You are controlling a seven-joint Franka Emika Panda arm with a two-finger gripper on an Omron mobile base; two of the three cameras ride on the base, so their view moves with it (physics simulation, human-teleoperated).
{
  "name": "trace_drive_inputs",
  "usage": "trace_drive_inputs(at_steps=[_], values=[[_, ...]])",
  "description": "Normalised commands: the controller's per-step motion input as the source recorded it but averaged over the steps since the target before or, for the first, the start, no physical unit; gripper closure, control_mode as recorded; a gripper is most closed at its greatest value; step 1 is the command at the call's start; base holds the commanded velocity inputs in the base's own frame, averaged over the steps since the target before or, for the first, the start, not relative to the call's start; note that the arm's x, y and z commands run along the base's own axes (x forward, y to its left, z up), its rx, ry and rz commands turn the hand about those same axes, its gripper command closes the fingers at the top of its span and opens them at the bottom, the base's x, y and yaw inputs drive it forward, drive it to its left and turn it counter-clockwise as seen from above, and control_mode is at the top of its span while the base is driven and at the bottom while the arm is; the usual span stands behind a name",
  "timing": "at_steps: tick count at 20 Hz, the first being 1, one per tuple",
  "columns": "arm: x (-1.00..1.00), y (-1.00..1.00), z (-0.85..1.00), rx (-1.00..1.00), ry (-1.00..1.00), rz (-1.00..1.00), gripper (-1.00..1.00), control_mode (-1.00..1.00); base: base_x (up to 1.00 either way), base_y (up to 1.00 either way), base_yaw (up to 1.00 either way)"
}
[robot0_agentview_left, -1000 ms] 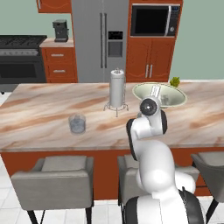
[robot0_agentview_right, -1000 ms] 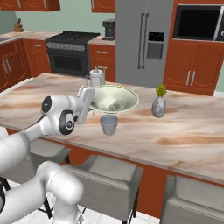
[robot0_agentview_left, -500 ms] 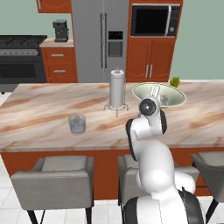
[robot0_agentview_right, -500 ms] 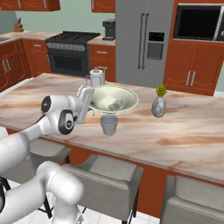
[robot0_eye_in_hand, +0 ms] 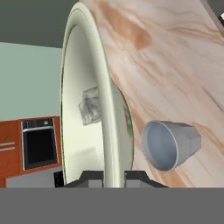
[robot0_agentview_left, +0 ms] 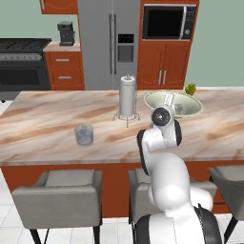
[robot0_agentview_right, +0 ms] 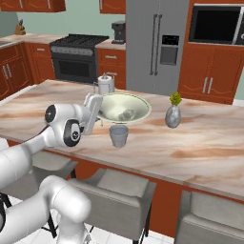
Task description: There are four ice cubes in the ice bowl. Place two ice cubes in each glass of water.
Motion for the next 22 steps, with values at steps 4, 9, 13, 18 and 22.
trace_drive_inputs(at_steps=[4,9,13,18,22], values=[[0.00,0.00,0.00,0.00,0.00,0.00,1.00,-1.00,0.00,0.00,0.00],[-0.03,0.00,0.00,0.00,-0.03,0.00,1.00,-1.00,0.00,0.00,0.00],[0.24,0.04,0.00,-0.02,0.02,0.01,1.00,-1.00,0.00,0.00,0.00],[0.43,0.17,0.05,0.12,0.06,0.02,1.00,-1.00,0.00,0.00,0.00],[0.49,0.23,0.10,0.15,0.08,0.00,1.00,-1.00,0.00,0.00,0.00]])
